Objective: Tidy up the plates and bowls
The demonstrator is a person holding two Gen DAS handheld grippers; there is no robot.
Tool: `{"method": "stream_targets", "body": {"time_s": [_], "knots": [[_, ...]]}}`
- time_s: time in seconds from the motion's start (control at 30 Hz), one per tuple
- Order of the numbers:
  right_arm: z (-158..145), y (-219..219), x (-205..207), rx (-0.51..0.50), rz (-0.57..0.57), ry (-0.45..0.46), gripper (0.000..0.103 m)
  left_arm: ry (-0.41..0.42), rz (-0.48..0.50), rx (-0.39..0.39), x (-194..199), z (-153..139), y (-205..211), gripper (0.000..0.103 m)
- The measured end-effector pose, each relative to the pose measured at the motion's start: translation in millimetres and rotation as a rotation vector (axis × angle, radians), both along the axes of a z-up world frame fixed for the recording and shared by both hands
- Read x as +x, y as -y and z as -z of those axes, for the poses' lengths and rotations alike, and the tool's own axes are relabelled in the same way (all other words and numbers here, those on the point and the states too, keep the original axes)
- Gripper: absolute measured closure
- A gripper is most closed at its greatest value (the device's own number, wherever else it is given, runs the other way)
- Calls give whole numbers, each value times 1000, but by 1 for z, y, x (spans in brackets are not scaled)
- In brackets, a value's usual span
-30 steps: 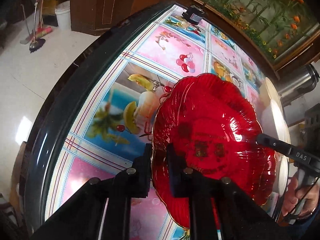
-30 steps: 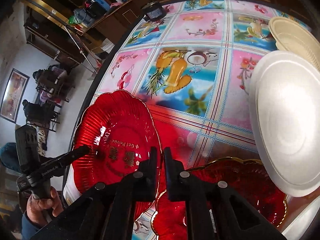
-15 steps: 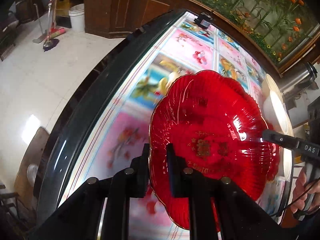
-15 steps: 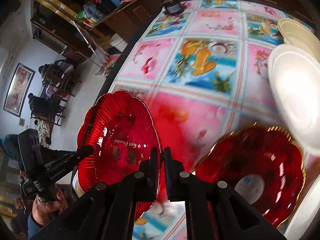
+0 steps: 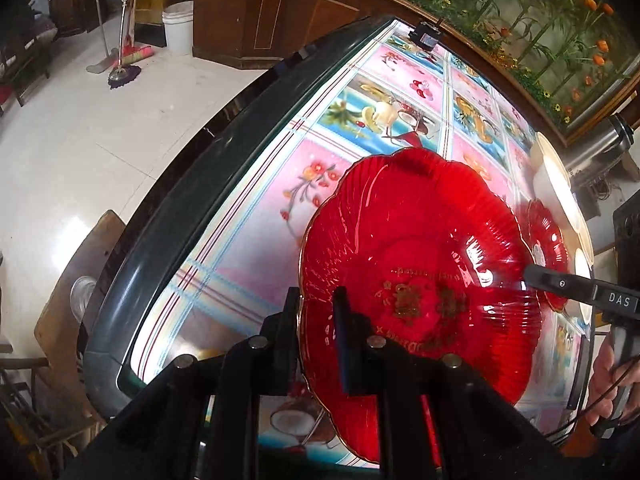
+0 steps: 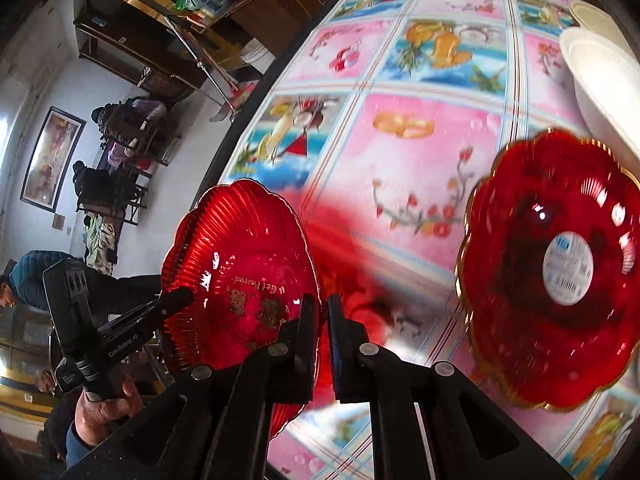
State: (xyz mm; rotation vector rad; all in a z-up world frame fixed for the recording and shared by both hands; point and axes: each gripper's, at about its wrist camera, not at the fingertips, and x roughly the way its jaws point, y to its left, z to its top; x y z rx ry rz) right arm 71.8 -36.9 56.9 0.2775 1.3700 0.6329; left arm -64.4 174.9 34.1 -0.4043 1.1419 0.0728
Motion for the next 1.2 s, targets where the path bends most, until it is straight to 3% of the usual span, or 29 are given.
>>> {"method": "stream_targets", "body": {"time_s": [0.3, 0.37, 0.43, 0.47, 0.6, 0.77, 1.0, 1.2], "knots": [[7, -6, -7, -14, 3, 3, 95, 10, 15, 17, -5, 0, -1, 89], [8, -6, -7, -12, 4, 3, 93, 8, 17, 12, -4, 0, 0, 80], [8, -6, -8, -11, 8, -3, 93, 15, 27, 14, -5, -3, 2, 51], [6, -4, -9, -7, 6, -6, 93, 19, 29, 25, -6, -6, 4, 46], [-10, 9, -15, -12, 11, 47, 93, 44, 34, 48, -13, -18, 3, 45], [-21, 52, -12, -26, 119, 102, 93, 80, 38, 58, -23, -33, 7, 45], [-4, 107, -3, -94, 243, 81, 93, 130, 120, 85, -22, -56, 36, 45], [12, 122, -9, -100, 262, 51, 93, 144, 200, 90, -18, -64, 65, 44]]}}
